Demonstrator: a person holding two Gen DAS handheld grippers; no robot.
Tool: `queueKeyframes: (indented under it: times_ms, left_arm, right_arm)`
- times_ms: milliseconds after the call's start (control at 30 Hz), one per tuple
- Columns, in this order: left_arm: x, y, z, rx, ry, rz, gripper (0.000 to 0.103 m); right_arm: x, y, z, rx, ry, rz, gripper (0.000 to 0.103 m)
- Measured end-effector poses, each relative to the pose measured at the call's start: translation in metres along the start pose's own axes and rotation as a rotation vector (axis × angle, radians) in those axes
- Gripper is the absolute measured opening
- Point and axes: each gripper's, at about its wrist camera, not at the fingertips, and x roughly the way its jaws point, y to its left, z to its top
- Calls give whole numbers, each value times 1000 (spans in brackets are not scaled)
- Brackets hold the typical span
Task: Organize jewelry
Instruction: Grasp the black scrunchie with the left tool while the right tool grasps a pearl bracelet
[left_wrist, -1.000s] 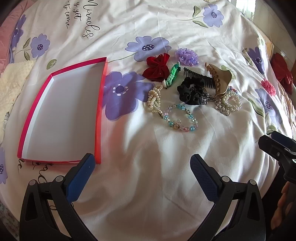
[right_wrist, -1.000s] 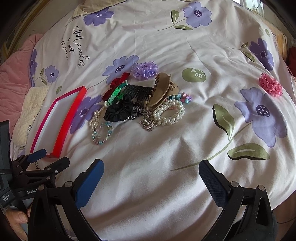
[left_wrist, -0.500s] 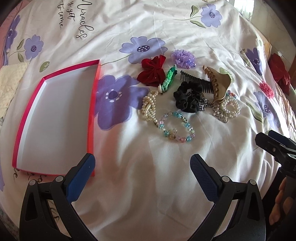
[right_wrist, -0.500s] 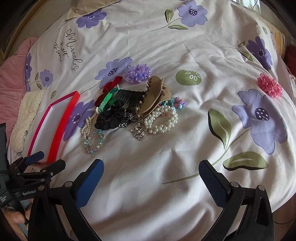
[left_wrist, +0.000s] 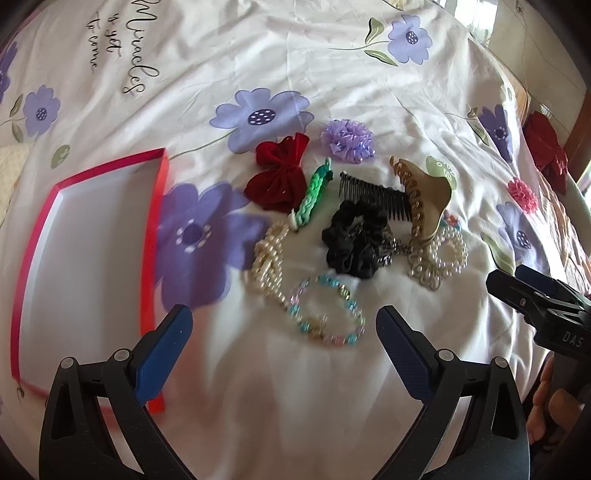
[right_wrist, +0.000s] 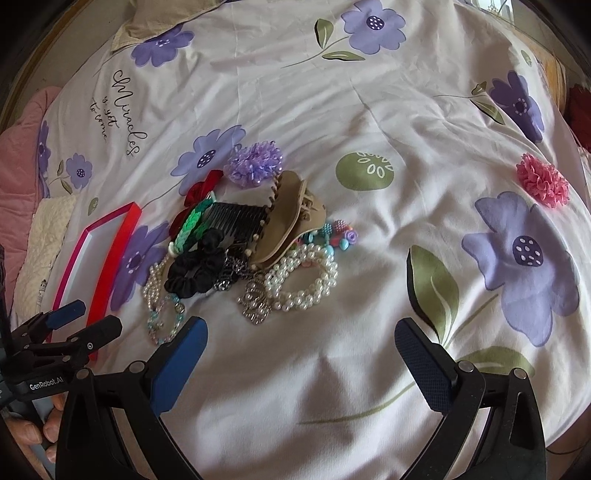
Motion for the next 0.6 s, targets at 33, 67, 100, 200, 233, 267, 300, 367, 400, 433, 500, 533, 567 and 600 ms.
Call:
queueKeyframes:
  times_ms: [33, 67, 100, 200, 233, 267, 300, 367, 400, 433, 500, 533, 567, 600]
  left_arm:
    - [4, -2, 4, 1, 4, -4, 98]
    - [7, -3, 7, 1, 8, -8, 97]
    - [9, -4, 10, 1, 11, -13, 96]
    - [20, -7, 20, 1, 20, -32, 91]
    - [25, -8, 25, -3, 25, -44, 88]
    - [29, -9, 28, -7, 29, -54, 82]
    - [32, -9, 31, -11, 31, -63, 80]
    - [42, -12, 37, -14, 40, -77, 74]
    - [49, -14, 40, -12, 51, -82, 72]
    - [55, -16, 42, -10, 63, -91, 66]
    - [66, -21, 45, -4, 85, -107, 61]
    - [71, -23, 45, 1, 95, -108, 57]
    - [78, -26, 45, 8, 108, -112, 54]
    - [82, -28, 44, 13, 116, -119, 51]
  right_arm:
    - [2, -1, 3, 3, 4, -1, 98]
    - [4, -2, 6, 5, 2, 0, 95]
    - [5, -3, 10, 4, -3, -1, 94]
    - [11, -4, 19, 2, -4, -10, 88]
    - [14, -5, 21, 5, -1, -10, 85]
    - [17, -6, 22, 7, 3, -14, 82]
    - [23, -7, 24, 9, 11, -23, 80]
    - [33, -11, 26, 17, 32, -37, 73]
    - [37, -12, 26, 23, 41, -41, 72]
    - [43, -15, 27, 30, 56, -48, 68]
    - [52, -19, 27, 40, 73, -59, 63]
    - [55, -19, 26, 41, 80, -65, 59]
    - [58, -19, 26, 41, 88, -73, 57]
    - [60, -19, 25, 39, 90, -77, 57]
